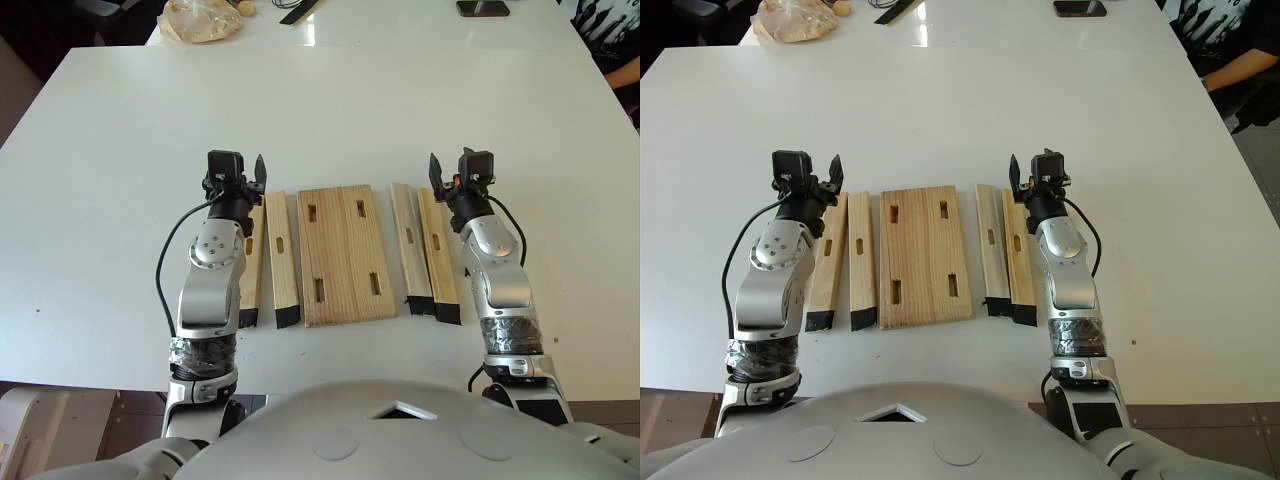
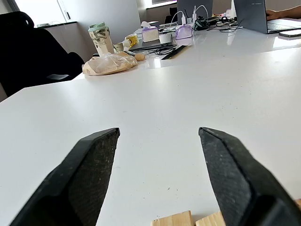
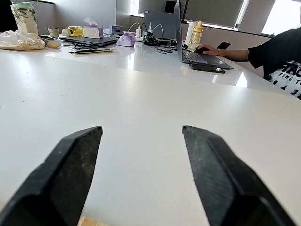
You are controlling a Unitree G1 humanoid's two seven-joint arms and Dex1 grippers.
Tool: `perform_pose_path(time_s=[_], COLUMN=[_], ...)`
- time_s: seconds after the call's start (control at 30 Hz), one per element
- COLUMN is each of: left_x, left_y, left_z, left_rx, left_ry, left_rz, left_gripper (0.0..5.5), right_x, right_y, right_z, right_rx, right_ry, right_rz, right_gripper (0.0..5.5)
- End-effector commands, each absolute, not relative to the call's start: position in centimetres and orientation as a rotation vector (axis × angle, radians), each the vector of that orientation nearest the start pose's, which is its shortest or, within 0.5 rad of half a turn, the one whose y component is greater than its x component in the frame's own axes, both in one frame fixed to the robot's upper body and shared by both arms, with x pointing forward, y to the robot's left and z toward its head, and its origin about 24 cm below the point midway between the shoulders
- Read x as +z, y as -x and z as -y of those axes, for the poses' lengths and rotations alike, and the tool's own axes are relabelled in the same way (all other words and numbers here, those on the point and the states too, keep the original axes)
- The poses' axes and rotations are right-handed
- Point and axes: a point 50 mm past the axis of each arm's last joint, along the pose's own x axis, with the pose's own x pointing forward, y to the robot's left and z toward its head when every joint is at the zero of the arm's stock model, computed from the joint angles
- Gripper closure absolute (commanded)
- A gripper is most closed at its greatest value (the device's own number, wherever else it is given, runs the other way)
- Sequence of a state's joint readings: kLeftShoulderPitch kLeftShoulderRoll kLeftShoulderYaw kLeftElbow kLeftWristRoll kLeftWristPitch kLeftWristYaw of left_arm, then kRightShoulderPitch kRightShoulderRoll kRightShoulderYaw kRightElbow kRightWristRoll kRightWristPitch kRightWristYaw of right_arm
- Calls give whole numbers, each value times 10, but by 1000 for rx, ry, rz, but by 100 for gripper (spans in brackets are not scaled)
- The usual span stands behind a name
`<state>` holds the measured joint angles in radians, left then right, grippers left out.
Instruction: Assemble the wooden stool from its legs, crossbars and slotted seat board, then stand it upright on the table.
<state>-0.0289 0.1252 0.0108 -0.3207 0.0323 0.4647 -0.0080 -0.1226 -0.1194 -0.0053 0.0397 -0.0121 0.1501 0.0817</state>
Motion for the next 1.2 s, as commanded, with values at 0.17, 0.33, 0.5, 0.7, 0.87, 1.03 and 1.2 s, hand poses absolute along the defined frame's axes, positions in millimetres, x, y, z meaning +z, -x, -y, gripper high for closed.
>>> perform_pose_path(time_s=[0.17,0.33,0.5,0.7,0.87,1.03,1.2], left_x=[77,78,77,78,77,79,79], left_y=[-249,-251,-251,-251,-251,-253,-253], left_z=[-175,-175,-174,-175,-175,-175,-173], left_rx=[24,32,32,38,32,35,33], left_ry=[-124,-115,-117,-120,-147,-146,-144], left_rz=[-159,-160,-162,-162,-156,-149,-147], left_gripper=[237,237,237,237,237,237,237], right_x=[54,54,53,54,51,53,53], right_y=[-282,-284,-284,-285,-284,-287,-289], right_z=[164,163,163,163,162,165,168], right_rx=[93,99,99,102,108,100,93], right_ry=[134,131,131,133,125,149,167], right_rz=[-64,-63,-65,-64,-75,-71,-80], right_gripper=[235,235,235,235,235,235,235])
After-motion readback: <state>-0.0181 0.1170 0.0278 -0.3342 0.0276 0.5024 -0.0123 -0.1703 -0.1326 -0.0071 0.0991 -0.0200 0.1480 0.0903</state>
